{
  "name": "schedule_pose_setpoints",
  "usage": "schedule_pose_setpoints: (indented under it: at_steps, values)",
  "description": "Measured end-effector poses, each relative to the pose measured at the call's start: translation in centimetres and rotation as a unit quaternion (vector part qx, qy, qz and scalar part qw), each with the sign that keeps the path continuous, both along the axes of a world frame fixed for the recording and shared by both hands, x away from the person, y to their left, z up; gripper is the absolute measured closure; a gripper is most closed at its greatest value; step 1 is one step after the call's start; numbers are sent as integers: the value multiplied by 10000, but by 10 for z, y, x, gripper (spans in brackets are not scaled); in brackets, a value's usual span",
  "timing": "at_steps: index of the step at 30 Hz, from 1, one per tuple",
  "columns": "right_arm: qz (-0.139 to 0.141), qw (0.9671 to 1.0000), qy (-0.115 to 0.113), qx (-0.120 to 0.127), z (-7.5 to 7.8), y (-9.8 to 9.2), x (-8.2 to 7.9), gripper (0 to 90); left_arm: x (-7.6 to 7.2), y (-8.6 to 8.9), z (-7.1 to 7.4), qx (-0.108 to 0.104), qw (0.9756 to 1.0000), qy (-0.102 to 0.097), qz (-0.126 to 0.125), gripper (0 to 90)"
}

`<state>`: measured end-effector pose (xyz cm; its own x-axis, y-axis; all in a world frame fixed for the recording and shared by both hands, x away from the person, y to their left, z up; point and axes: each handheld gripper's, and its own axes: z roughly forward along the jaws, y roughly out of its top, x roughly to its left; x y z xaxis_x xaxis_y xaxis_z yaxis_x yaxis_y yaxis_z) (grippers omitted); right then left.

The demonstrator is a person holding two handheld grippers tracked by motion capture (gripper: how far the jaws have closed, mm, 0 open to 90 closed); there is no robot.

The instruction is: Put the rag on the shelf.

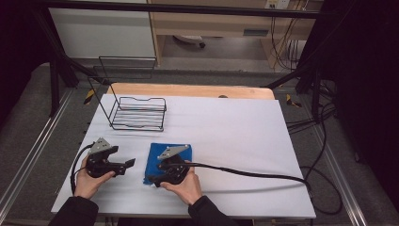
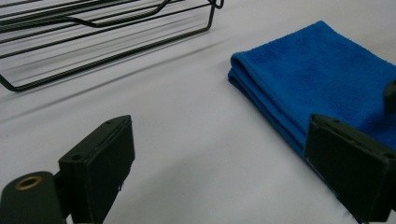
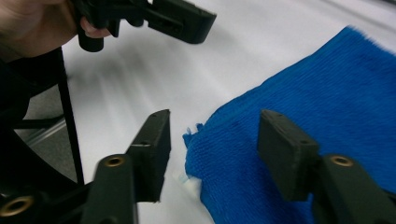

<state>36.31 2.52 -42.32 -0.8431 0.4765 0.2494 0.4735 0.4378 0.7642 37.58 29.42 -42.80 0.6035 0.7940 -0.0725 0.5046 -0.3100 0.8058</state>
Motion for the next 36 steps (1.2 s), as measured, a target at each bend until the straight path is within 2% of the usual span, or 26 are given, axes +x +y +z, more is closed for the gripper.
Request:
schedule_pose_setpoints:
  at_steps: [1,5,6,9,14,25,28,33,36]
  values:
    - [0,10000,0,0,0,0,0,391,0,0,0,6,10000,5,0,89]
    - [-228,9994,-255,40,12,-16,6,234,0,-1,0,13,10000,21,-1,84]
    - [-228,9994,-255,40,12,-16,6,234,1,-1,-1,25,10000,23,-9,84]
    - [-381,9986,-357,29,15,-30,14,161,1,-3,-1,54,10000,43,-35,74]
    - [-495,9979,-411,-64,13,-55,25,97,1,-6,-1,99,9999,68,-26,66]
    - [-845,9951,-499,-116,6,-114,34,45,2,-12,1,99,9999,96,-65,67]
    - [-866,9946,-558,-93,4,-122,33,45,2,-14,3,75,9999,76,-61,70]
    - [-1027,9933,-519,-28,0,-138,32,40,2,-16,12,28,10000,-4,-19,77]
    - [-1069,9930,-488,-110,-5,-144,31,36,5,-19,19,10,10000,-25,1,91]
